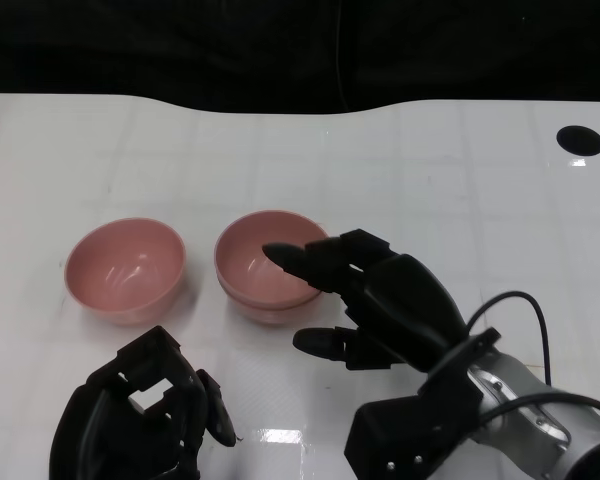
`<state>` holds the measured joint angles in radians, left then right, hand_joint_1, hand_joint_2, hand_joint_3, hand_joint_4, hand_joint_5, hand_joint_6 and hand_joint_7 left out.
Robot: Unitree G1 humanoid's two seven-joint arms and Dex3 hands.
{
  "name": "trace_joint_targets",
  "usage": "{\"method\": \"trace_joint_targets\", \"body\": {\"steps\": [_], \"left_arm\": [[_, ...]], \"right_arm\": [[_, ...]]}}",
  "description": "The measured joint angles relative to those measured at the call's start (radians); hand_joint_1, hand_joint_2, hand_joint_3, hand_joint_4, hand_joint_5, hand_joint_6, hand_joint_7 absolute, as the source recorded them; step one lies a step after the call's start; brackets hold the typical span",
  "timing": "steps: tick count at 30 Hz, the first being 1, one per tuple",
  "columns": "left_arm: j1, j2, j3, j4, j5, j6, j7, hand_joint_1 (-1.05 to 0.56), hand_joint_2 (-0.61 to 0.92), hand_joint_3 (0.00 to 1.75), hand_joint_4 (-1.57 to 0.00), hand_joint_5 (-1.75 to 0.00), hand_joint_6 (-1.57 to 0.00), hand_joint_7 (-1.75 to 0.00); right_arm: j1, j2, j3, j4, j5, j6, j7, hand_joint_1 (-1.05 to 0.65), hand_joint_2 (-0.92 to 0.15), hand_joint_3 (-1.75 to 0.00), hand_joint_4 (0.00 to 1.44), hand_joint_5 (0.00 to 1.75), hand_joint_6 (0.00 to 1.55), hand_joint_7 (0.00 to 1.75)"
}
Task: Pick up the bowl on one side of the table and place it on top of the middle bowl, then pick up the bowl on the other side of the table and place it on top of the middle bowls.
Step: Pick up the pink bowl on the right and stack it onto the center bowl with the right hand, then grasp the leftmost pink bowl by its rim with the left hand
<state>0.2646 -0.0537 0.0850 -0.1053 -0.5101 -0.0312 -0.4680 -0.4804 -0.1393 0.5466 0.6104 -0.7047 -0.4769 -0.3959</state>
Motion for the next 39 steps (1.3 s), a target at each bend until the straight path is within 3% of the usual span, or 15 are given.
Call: {"method": "trace_joint_targets", "body": {"steps": [6, 9, 13, 18, 24, 25, 28, 29, 31, 33, 34, 36, 37, 39], "left_arm": [[-0.001, 0.0, 0.008, -0.015, 0.032, -0.004, 0.043, -0.11, 0.4, 1.37, -0.83, -1.72, -0.8, -1.54], [-0.003, 0.0, 0.013, -0.03, 0.044, -0.004, 0.067, -0.11, 0.41, 1.34, -0.82, -1.74, -0.79, -1.57], [-0.004, 0.0, 0.01, -0.037, 0.065, -0.004, 0.081, -0.11, 0.41, 1.32, -0.82, -1.75, -0.77, -1.59], [-0.003, -0.001, 0.008, -0.047, 0.066, -0.004, 0.085, -0.1, 0.42, 1.34, -0.82, -1.75, -0.77, -1.61], [-0.001, 0.0, 0.006, -0.049, 0.067, -0.004, 0.085, -0.12, 0.42, 1.32, -0.82, -1.75, -0.76, -1.61], [-0.001, 0.0, 0.006, -0.049, 0.067, -0.004, 0.085, -0.12, 0.42, 1.32, -0.82, -1.75, -0.76, -1.61], [0.0, -0.001, 0.006, -0.052, 0.066, -0.004, 0.088, -0.11, 0.43, 1.32, -0.83, -1.75, -0.77, -1.6], [0.001, -0.001, 0.006, -0.053, 0.065, -0.004, 0.09, -0.11, 0.43, 1.32, -0.83, -1.75, -0.77, -1.6], [0.003, -0.001, 0.008, -0.065, 0.065, 0.002, 0.099, -0.1, 0.44, 1.3, -0.81, -1.74, -0.78, -1.57], [0.005, -0.001, 0.011, -0.081, 0.075, 0.004, 0.121, -0.11, 0.44, 1.27, -0.78, -1.71, -0.77, -1.54], [0.007, -0.001, 0.013, -0.09, 0.081, 0.005, 0.131, -0.14, 0.5, 1.14, -0.73, -1.57, -0.74, -1.38], [0.007, 0.0, 0.015, -0.104, 0.084, 0.009, 0.147, -0.15, 0.56, 1.02, -0.71, -1.47, -0.74, -1.25], [0.007, 0.001, 0.015, -0.11, 0.094, 0.008, 0.151, -0.2, 0.66, 0.76, -0.68, -1.32, -0.73, -1.05], [0.007, 0.013, 0.013, -0.117, 0.142, -0.003, 0.161, -0.2, 0.84, 0.43, -0.63, -1.12, -0.72, -0.72]], "right_arm": [[0.112, -0.034, -0.065, -0.083, 0.094, -0.073, 0.041, -0.34, -0.92, -0.18, 0.63, 0.9, 0.72, 0.27], [0.169, -0.042, -0.103, -0.123, 0.168, -0.132, 0.075, -0.28, -0.89, -0.2, 0.64, 1.06, 0.76, 0.38], [0.245, -0.052, -0.16, -0.174, 0.296, -0.226, 0.143, -0.22, -0.62, -0.75, 0.66, 1.26, 0.73, 0.71], [0.323, -0.065, -0.221, -0.23, 0.453, -0.299, 0.253, -0.19, -0.57, -0.87, 0.69, 1.35, 0.79, 0.78], [0.461, -0.066, -0.255, -0.364, 0.654, -0.252, 0.428, -0.18, -0.6, -0.85, 0.85, 1.33, 0.9, 0.82], [0.476, -0.066, -0.265, -0.376, 0.669, -0.249, 0.445, -0.16, -0.6, -0.92, 0.88, 1.37, 0.92, 0.87], [0.519, -0.067, -0.289, -0.424, 0.722, -0.236, 0.501, -0.12, -0.46, -1.24, 0.92, 1.48, 0.95, 1.02], [0.533, -0.067, -0.293, -0.441, 0.741, -0.224, 0.522, -0.12, -0.43, -1.29, 0.93, 1.5, 0.95, 1.05], [0.563, -0.067, -0.305, -0.471, 0.788, -0.187, 0.564, -0.12, -0.34, -1.44, 0.91, 1.65, 0.9, 1.27], [0.59, -0.067, -0.32, -0.494, 0.822, -0.154, 0.593, -0.12, -0.32, -1.48, 0.87, 1.72, 0.85, 1.4], [0.601, -0.066, -0.325, -0.505, 0.833, -0.14, 0.604, -0.11, -0.33, -1.47, 0.86, 1.74, 0.82, 1.47], [0.613, -0.063, -0.335, -0.516, 0.842, -0.12, 0.623, -0.11, -0.33, -1.47, 0.86, 1.74, 0.8, 1.51], [0.615, -0.06, -0.343, -0.516, 0.849, -0.114, 0.631, -0.11, -0.33, -1.46, 0.85, 1.75, 0.8, 1.52], [0.614, -0.051, -0.359, -0.515, 0.862, -0.11, 0.649, -0.11, -0.34, -1.46, 0.83, 1.75, 0.79, 1.52]]}}
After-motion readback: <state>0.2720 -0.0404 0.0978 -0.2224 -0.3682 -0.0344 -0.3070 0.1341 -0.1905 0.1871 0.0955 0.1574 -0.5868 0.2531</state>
